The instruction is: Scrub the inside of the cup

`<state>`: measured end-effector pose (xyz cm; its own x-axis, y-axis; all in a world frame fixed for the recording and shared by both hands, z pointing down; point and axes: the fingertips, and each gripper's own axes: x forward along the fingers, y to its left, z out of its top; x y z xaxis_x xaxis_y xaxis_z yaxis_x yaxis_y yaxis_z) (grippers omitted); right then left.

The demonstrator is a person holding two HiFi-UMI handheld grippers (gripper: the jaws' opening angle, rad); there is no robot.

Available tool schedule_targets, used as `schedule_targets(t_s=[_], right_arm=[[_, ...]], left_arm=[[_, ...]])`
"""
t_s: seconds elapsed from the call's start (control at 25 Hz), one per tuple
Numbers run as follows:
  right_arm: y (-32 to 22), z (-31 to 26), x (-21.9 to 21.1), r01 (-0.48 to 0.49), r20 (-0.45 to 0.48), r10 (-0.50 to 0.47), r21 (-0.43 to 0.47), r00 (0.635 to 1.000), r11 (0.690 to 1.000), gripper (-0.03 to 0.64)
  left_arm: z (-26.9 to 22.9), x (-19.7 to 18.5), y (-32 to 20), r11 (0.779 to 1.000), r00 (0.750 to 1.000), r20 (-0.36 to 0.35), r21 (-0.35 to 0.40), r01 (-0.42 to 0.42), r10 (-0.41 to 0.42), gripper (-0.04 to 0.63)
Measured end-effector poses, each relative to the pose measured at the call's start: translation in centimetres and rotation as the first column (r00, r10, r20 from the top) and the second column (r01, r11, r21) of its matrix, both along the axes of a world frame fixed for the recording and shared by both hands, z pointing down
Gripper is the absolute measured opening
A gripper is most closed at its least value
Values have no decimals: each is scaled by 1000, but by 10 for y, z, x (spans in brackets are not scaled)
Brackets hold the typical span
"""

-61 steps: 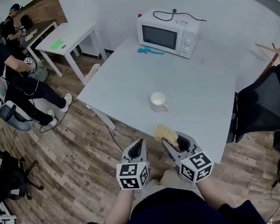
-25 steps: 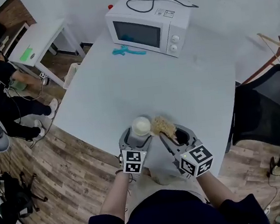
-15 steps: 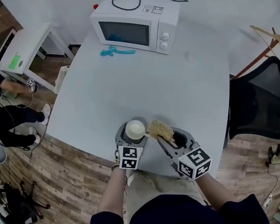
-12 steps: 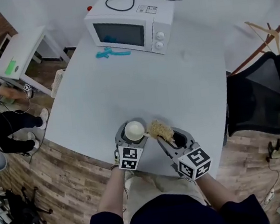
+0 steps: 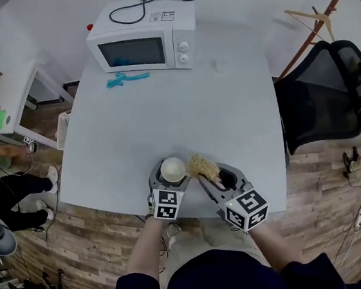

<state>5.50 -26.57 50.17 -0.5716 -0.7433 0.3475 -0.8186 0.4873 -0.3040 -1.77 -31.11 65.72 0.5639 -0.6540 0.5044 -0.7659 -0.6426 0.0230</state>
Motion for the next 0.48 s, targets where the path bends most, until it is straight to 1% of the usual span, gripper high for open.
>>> schedule_targets(t_s=[0.12, 0.32, 0.48], right_arm=[[10, -5, -6, -25, -7, 25, 11, 1000, 1000, 183], [26, -13, -13, -57, -14, 57, 33, 998, 998, 183], [40, -21, -21, -58, -26, 60, 57, 998, 997, 183]], left_arm=[[-6, 0, 6, 1000, 1000, -19, 2, -21, 21, 433], [-29, -3, 14, 998, 998, -18, 37, -55, 55, 433], [-44, -10, 30, 997, 997, -13, 35, -74, 74, 433]])
